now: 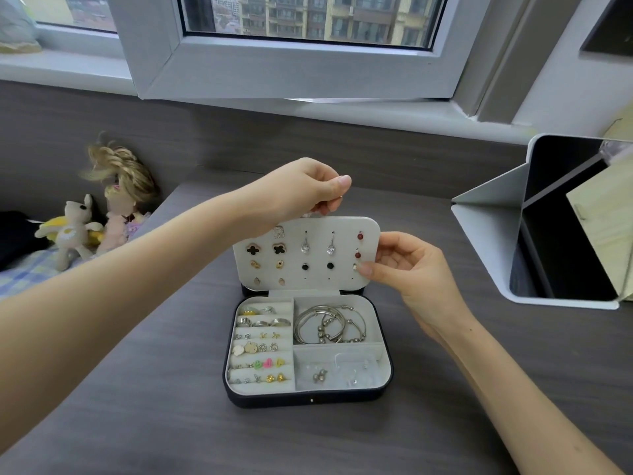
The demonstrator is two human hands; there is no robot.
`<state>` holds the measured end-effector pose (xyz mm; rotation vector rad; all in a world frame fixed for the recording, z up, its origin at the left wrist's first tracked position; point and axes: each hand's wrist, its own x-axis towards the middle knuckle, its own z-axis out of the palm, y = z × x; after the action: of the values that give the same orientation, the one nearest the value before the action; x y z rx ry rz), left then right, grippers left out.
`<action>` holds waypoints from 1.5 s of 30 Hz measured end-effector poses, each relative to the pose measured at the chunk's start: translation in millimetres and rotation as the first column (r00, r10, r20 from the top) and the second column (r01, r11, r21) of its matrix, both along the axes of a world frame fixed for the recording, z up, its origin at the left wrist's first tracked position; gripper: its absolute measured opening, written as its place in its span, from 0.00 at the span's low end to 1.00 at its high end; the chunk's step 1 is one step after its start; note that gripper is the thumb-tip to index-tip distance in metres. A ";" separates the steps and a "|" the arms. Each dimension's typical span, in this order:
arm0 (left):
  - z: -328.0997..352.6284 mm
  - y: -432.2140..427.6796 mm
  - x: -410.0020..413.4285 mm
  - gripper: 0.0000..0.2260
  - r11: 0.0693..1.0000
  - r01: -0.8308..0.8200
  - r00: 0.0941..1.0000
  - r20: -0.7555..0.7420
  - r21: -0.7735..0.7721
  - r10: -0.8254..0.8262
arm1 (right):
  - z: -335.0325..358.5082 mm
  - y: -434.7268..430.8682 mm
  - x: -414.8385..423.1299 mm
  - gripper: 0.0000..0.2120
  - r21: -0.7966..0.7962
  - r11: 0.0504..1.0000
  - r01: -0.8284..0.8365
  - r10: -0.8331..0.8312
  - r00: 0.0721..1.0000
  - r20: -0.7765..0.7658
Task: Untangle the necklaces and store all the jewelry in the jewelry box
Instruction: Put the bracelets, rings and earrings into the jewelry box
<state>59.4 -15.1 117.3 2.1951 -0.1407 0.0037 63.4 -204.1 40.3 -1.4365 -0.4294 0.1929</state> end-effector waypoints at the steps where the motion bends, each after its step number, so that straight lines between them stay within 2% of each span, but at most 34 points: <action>1: -0.1 -0.2 0.1 0.19 1.000 0.002 1.000 0.002 0.001 -0.002 | -0.9 -0.4 0.4 0.15 -0.007 1.000 0.004 -0.004 1.000 0.012; 8: 0.6 -0.3 -0.1 0.20 0.999 0.030 0.999 -0.012 -0.012 -0.030 | -3.6 5.0 -2.1 0.07 -0.083 0.990 0.114 -0.100 0.983 0.156; 12: 3.5 3.3 -4.4 0.21 0.991 0.111 0.988 -0.100 -0.071 -0.118 | -4.7 1.6 -5.5 0.05 -0.092 0.988 0.126 -0.108 0.978 0.179; 16: 4.5 7.1 -7.1 0.21 0.953 0.258 0.929 -0.228 -0.161 -0.290 | -8.0 -5.0 -11.6 0.07 -0.120 0.985 0.124 -0.091 0.964 0.249; 19: 2.6 4.4 -5.4 0.20 0.932 0.333 0.882 -0.304 -0.140 -0.361 | -11.6 -9.9 -18.0 0.08 -0.133 0.984 0.120 -0.067 0.934 0.352; 25: -13.5 -12.0 -1.7 0.17 0.893 0.447 0.808 -0.406 -0.048 -0.427 | -19.2 -13.3 -22.9 0.07 -0.132 0.979 0.152 -0.064 0.856 0.513; 29: -26.2 -17.8 -0.5 0.14 0.879 0.470 0.771 -0.451 -0.075 -0.450 | -22.1 -15.0 -23.6 0.05 -0.146 0.973 0.180 -0.069 0.826 0.559; 37: -35.2 -16.3 2.8 0.14 0.862 0.494 0.742 -0.464 -0.112 -0.485 | -28.4 -15.2 -25.0 0.05 -0.155 0.957 0.244 -0.085 0.750 0.655; 41: -39.4 -13.4 3.0 0.17 0.850 0.515 0.735 -0.452 -0.111 -0.505 | -30.5 -16.0 -24.6 0.06 -0.143 0.961 0.237 -0.084 0.744 0.663; 45: -38.4 -15.4 1.4 0.14 0.849 0.515 0.734 -0.452 -0.115 -0.507 | -30.8 -16.1 -24.8 0.05 -0.141 0.963 0.230 -0.076 0.732 0.677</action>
<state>60.8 -30.5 78.9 2.0393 -0.4697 -0.8423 38.6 -220.2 9.4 -1.7315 -0.8942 -0.4531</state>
